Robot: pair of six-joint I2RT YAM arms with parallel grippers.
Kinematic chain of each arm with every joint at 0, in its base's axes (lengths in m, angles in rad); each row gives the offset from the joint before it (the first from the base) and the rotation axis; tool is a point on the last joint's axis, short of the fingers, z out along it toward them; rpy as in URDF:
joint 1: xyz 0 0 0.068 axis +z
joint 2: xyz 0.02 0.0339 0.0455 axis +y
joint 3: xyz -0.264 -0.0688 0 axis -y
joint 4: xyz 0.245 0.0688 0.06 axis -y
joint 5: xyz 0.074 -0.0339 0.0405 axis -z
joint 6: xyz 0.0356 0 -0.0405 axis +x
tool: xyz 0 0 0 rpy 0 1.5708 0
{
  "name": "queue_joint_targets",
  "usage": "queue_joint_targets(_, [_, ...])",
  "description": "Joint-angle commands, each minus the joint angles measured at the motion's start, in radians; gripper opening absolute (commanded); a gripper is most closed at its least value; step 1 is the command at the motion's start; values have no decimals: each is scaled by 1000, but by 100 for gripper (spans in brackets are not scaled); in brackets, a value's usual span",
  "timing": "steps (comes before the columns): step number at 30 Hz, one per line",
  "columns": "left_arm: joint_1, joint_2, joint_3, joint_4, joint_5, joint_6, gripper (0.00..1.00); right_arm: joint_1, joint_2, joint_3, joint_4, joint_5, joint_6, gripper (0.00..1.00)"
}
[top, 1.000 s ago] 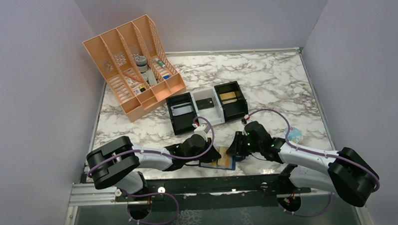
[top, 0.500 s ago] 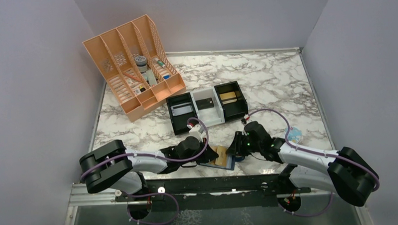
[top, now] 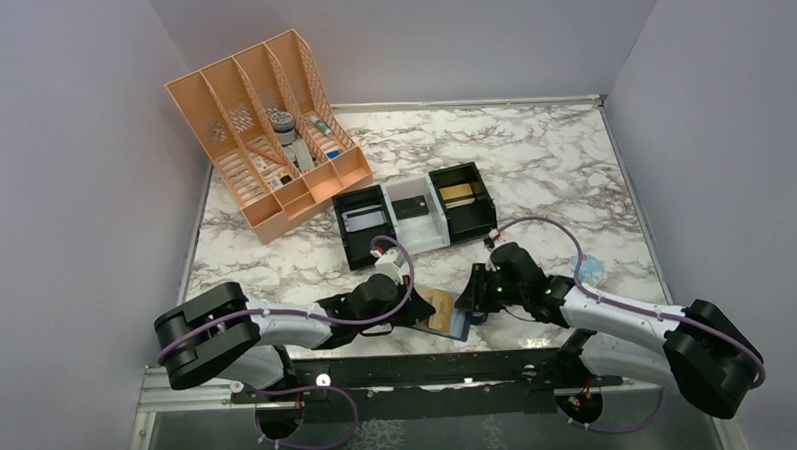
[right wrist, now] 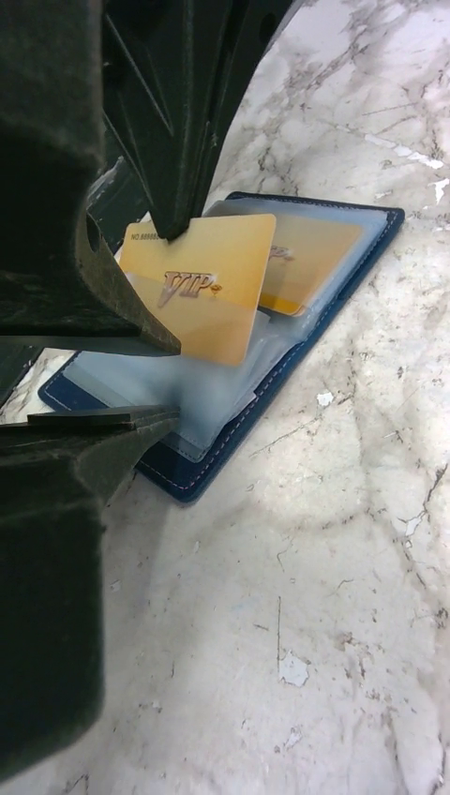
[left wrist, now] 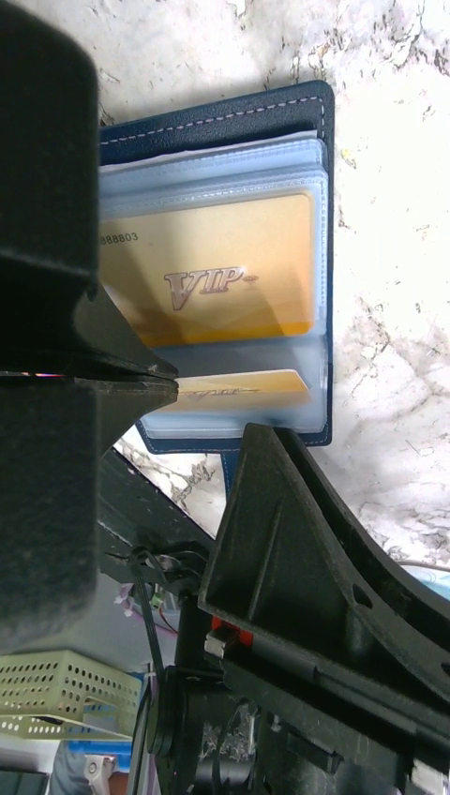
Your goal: Take the credit cards out of the card holder
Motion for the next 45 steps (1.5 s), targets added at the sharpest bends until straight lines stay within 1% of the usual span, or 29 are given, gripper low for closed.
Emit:
queue_joint_targets(1, [2,17,12,1,-5,26,0,1,-73,15,-11,-43,-56,27])
queue_joint_targets(5, [2,54,37,2,6,22,0,1,-112,17,61,-161,-87,28])
queue_joint_targets(8, [2,59,41,3,1,17,0,1,-82,21,83,-203,-77,28])
queue_joint_targets(10, [2,58,41,3,-1,16,0,1,-42,27,64,-185,-47,28])
queue_joint_targets(13, [2,59,40,3,-1,16,0,1,16,7,27,-120,16,28])
queue_joint_targets(17, [2,68,43,3,4,18,0,1,52,-53,71,-110,37,28])
queue_joint_targets(18, [1,72,45,3,6,21,2,1,63,-63,88,-109,34,28])
queue_joint_targets(23, [1,114,73,7,52,34,13,1,111,-44,63,-77,12,28])
queue_joint_targets(30, [1,149,85,43,75,17,15,1,101,-48,54,-33,20,25])
queue_joint_targets(32, [1,149,80,52,71,15,14,1,94,-50,47,-25,18,25])
queue_joint_targets(34, [2,142,76,53,65,13,11,1,89,-51,41,-17,16,25])
queue_joint_targets(37, [2,128,70,53,62,22,0,1,81,-50,31,-4,12,25])
queue_joint_targets(42, [5,70,44,41,30,60,0,1,57,-36,-4,35,-11,25])
queue_joint_targets(45, [14,43,42,3,12,76,0,1,45,18,-13,21,-81,26])
